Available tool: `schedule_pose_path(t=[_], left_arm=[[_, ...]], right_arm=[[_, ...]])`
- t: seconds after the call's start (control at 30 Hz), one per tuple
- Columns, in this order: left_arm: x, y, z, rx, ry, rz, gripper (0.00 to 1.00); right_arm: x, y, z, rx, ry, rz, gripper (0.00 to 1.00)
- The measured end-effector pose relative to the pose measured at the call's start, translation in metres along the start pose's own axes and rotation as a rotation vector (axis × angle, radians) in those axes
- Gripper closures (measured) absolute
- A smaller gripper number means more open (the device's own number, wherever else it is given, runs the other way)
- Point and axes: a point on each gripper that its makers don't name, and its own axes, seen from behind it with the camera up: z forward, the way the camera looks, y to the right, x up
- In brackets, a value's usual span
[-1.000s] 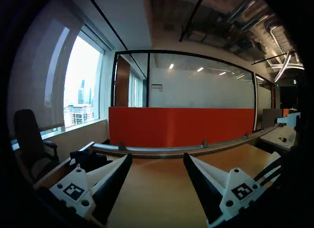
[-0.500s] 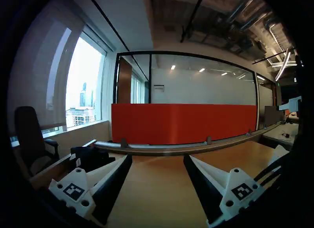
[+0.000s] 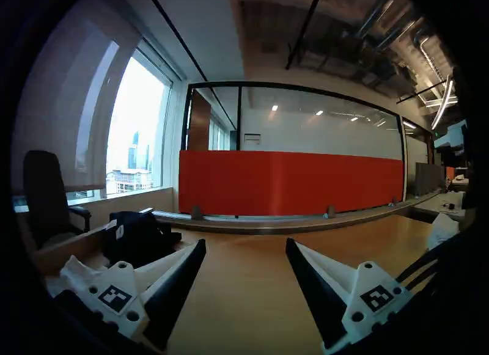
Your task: Fold towel
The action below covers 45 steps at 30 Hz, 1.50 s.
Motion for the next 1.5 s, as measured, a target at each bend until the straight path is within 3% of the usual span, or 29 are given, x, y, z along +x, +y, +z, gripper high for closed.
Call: schedule_pose_path(t=[0.3, 0.77, 1.0, 1.5], left_arm=[[-0.028, -0.002, -0.005, 0.007, 0.008, 0.02, 0.03], [-0.059, 0.0, -0.012, 0.014, -0.008, 0.007, 0.03], [-0.065, -0.001, -0.01, 0.019, -0.017, 0.037, 0.03], [-0.073, -0.004, -0.008, 0.03, -0.032, 0.039, 0.03]], right_arm=[[-0.017, 0.001, 0.001, -0.008, 0.006, -0.011, 0.0], [-0.032, 0.0, 0.003, -0.01, -0.004, -0.028, 0.0], [-0.033, 0.0, 0.003, -0.007, -0.004, -0.034, 0.0], [-0.036, 0.004, 0.001, -0.002, -0.002, -0.033, 0.0]])
